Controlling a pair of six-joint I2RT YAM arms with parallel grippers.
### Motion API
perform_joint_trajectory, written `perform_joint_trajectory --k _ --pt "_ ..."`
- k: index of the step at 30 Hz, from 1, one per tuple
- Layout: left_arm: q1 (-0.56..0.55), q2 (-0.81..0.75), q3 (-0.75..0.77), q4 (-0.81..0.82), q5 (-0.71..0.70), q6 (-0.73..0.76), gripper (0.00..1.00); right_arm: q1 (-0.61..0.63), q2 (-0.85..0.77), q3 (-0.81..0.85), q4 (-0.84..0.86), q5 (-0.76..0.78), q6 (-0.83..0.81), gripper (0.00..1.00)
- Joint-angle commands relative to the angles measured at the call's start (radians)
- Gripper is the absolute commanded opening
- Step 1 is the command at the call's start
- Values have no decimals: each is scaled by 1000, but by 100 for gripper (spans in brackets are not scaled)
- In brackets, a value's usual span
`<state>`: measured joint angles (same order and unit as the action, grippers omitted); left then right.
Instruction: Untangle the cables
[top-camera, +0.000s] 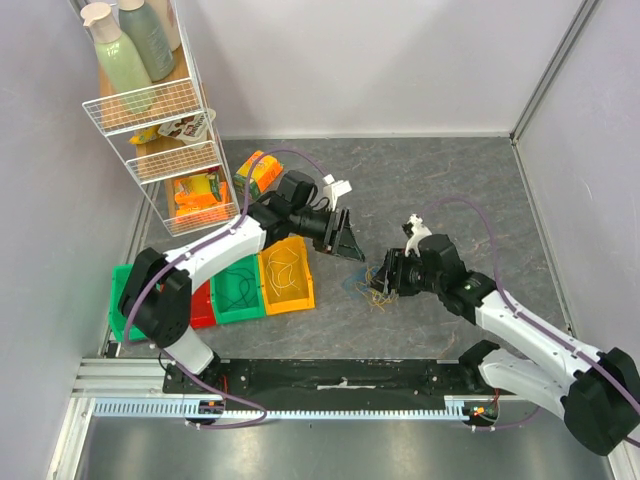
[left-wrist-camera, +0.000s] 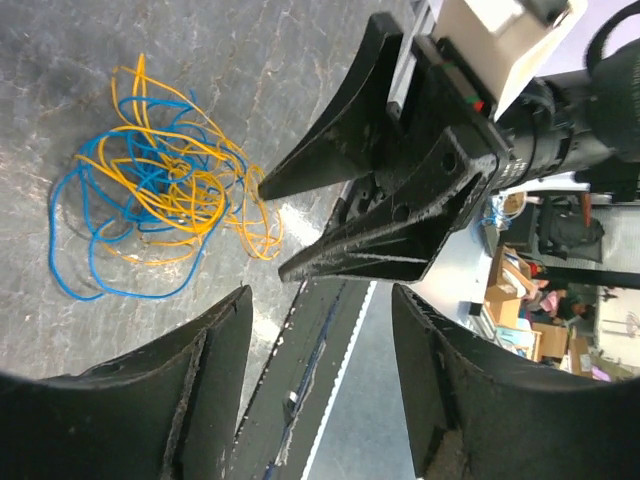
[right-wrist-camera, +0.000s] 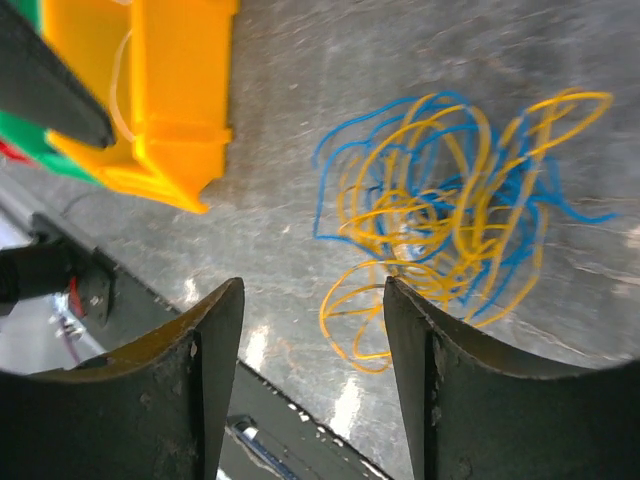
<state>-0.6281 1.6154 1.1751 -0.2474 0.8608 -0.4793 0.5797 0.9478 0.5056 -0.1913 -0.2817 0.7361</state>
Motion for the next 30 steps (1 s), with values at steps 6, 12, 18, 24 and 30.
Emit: perform_joint_trajectory --k 6,12,18,24,30 --pt "-117 -9 44 -87 -224 123 49 -35 -13 172 -344 438 5 62" --pt "-170 43 49 -98 -284 151 41 -35 -75 58 -191 201 -41 44" --pt "-170 78 51 -84 -270 137 34 -15 -79 -1 -44 52 -1 43" --pt "-170 63 9 -27 -270 96 46 9 -8 -45 116 -30 71 42" --pt "-170 60 21 -44 -289 108 45 22 -6 -47 98 30 63 29"
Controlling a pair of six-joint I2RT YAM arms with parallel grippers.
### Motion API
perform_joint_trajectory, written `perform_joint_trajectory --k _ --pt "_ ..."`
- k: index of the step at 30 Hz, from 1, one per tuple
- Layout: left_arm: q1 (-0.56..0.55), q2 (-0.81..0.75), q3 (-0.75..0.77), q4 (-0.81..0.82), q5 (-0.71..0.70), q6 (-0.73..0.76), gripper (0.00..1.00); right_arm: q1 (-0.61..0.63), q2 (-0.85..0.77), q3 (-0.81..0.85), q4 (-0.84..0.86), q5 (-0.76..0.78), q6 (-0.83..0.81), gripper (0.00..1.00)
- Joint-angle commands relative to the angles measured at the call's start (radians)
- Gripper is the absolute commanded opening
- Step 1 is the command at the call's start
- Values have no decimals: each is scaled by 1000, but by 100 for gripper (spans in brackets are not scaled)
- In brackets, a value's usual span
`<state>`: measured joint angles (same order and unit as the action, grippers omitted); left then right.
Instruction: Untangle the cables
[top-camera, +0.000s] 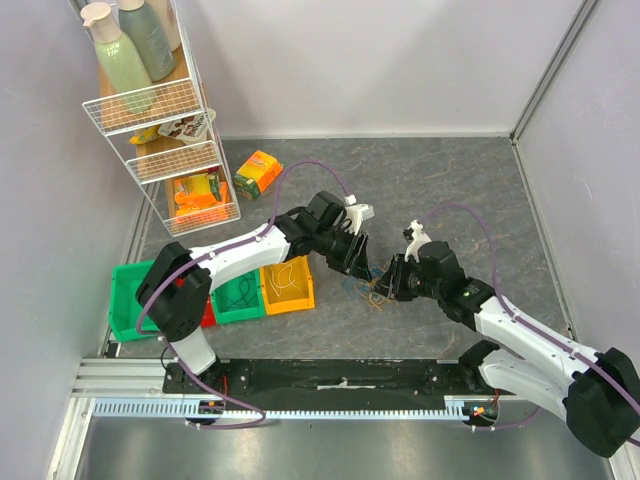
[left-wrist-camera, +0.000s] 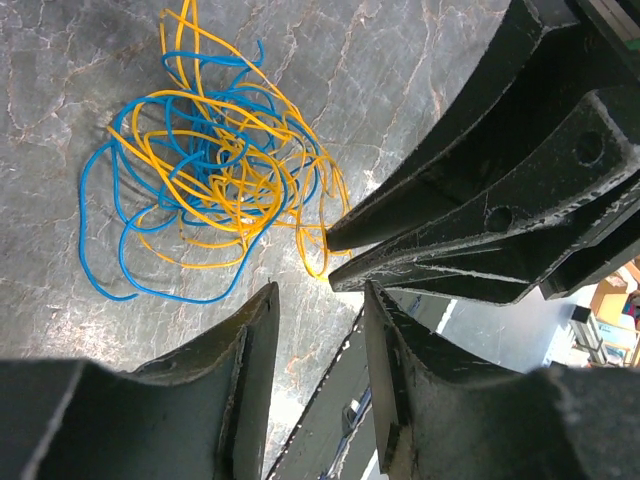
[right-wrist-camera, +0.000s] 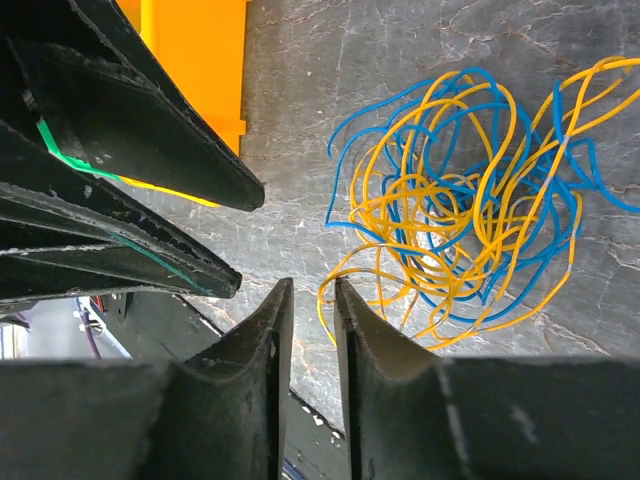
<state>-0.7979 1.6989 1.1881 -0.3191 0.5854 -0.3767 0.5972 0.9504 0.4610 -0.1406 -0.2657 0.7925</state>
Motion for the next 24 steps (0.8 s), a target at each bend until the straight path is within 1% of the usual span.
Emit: perform_joint_trajectory --k 1,5,10,13,15,16,17,18,21,23,24 --pt "0 -24 8 28 -12 7 45 4 -10 -4 39 19 2 28" --pt "2 -22 16 23 -4 7 46 4 -7 -15 29 25 2 31" --pt "2 -33 18 22 -7 10 47 6 7 -35 67 13 20 31" --pt "2 -36 18 20 -6 12 46 6 2 -32 72 20 22 29" --pt "2 -39 18 21 -2 12 47 6 5 -31 72 23 22 23" --pt "2 -39 16 22 -1 12 47 6 4 -31 72 25 21 17" --pt "2 -42 16 20 1 12 47 6 1 -31 69 29 20 5" --pt "0 -45 13 23 5 9 48 6 -8 -31 61 29 20 0" --pt "2 -56 -16 60 56 -49 52 4 -57 -21 26 31 16 0" --pt "0 -90 -102 170 112 -149 53 6 -102 -9 1 31 13 0" --pt "0 -120 -160 260 117 -215 53 6 -128 -4 -7 33 14 0"
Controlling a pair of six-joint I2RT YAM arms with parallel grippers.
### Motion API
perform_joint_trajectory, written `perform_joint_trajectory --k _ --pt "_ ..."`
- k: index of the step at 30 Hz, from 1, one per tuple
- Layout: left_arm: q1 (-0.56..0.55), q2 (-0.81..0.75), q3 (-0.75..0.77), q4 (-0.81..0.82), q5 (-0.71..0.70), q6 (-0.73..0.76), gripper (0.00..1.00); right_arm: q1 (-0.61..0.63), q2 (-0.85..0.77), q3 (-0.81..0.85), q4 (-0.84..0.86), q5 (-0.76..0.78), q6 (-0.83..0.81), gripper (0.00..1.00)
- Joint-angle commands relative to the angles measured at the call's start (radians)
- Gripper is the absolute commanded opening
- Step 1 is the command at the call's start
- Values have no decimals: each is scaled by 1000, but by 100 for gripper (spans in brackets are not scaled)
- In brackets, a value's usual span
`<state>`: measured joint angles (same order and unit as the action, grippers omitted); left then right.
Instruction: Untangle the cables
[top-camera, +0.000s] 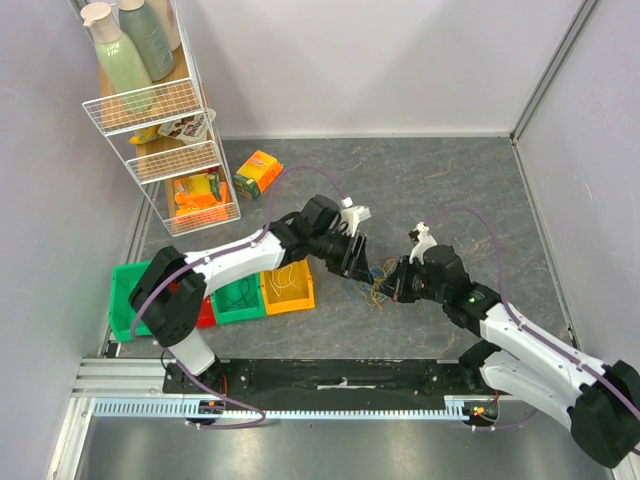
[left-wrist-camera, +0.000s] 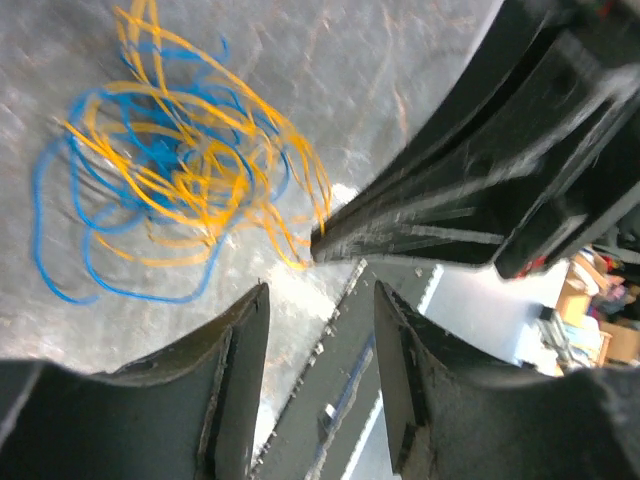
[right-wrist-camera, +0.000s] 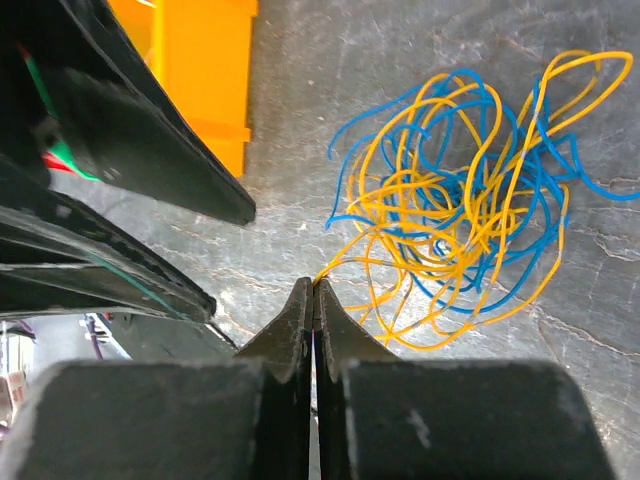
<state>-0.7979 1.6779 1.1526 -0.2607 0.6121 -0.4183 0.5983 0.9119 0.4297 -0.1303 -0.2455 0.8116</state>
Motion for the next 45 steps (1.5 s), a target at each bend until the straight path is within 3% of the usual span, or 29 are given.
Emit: perform_joint_trajectory --k 1,4,7,14,19,23,31,37,40,43,45 --pt "2 -137 -198 312 86 -232 50 5 -111 30 -20 9 6 0" --pt "-1 -230 -400 662 45 -426 45 5 -162 23 -8 5 69 0" --pt "-11 -262 -493 817 8 -485 47 5 -191 24 14 -24 110 0" --pt "-29 -224 -468 790 -23 -459 53 5 -249 89 9 -60 150 0" --pt "-44 -181 -436 796 -12 -485 43 5 -251 126 -6 -64 144 0" --pt "-55 -167 -426 784 -31 -494 41 5 -252 130 -9 -72 144 0" --pt "-66 -115 -380 756 -63 -498 50 3 -269 138 -12 -89 146 0" --pt "-64 -89 -352 680 -149 -475 33 3 -297 158 -51 -87 135 0" --pt "-64 -98 -344 628 -189 -438 21 5 -321 190 -126 -35 103 0" --pt "-64 -124 -344 539 -248 -370 2 3 -340 285 -224 40 37 0" --pt "-64 -142 -361 502 -296 -323 2 5 -335 390 -288 77 -17 0"
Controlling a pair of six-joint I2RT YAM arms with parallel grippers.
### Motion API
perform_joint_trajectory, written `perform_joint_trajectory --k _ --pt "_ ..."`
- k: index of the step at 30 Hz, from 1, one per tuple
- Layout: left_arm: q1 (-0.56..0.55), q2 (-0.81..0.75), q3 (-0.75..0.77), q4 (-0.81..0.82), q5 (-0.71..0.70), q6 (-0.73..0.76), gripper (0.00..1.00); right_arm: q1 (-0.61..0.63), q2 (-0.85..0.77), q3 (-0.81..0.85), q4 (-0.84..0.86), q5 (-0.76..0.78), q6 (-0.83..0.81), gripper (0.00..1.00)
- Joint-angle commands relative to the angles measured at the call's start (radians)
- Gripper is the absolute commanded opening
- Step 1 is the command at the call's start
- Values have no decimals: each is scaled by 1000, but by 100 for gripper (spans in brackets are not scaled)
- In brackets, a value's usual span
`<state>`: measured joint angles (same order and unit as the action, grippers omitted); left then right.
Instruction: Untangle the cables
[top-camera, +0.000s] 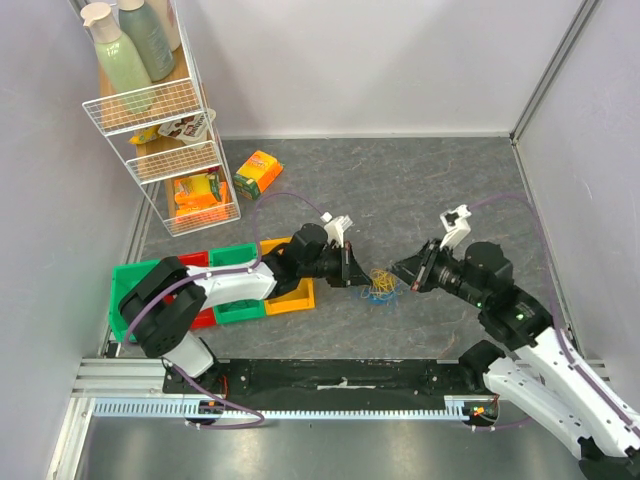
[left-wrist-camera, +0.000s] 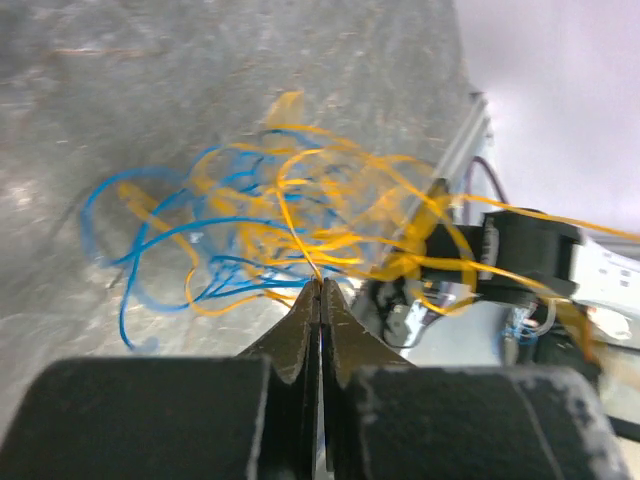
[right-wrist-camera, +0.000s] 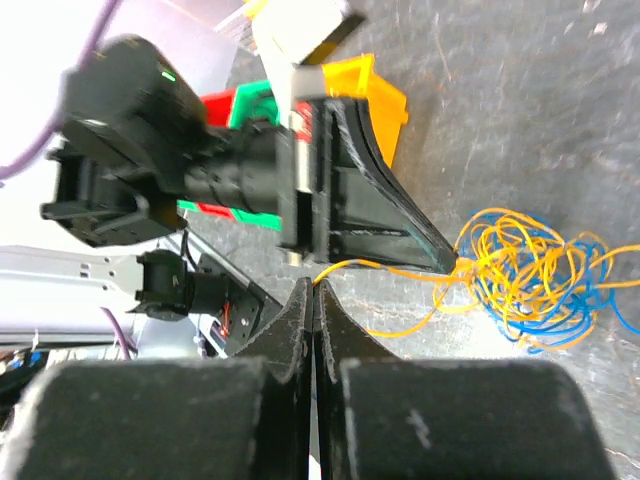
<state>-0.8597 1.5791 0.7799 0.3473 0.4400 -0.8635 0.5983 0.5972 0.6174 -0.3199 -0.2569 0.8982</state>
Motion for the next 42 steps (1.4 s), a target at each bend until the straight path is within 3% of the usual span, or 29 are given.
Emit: perform_joint_trajectory --k 1,8,15,19,21,23,27,39,42 --pt "-2 -53 4 -117 -142 139 2 5 -11 258 -125 100 -132 0" --pt "-1 -116 -71 -148 -222 195 2 3 52 645 -315 251 -324 0" --pt "-1 -276 -84 -174 -199 254 2 5 72 645 -395 477 -403 0" --pt "-2 -428 -7 -322 -233 346 2 5 121 561 -568 853 -351 0" --pt "-2 -487 79 -433 -291 408 2 5 133 510 -626 977 -302 0" --pt "-2 -527 168 -500 -320 469 2 5 128 461 -619 999 -274 0" --pt "-1 -554 368 -559 -242 541 2 5 119 403 -596 998 -259 0" --pt "-2 -430 959 -554 25 482 2 5 134 275 -495 921 -219 0" --pt "-4 -403 1074 -596 -18 501 2 3 173 234 -456 927 -199 0"
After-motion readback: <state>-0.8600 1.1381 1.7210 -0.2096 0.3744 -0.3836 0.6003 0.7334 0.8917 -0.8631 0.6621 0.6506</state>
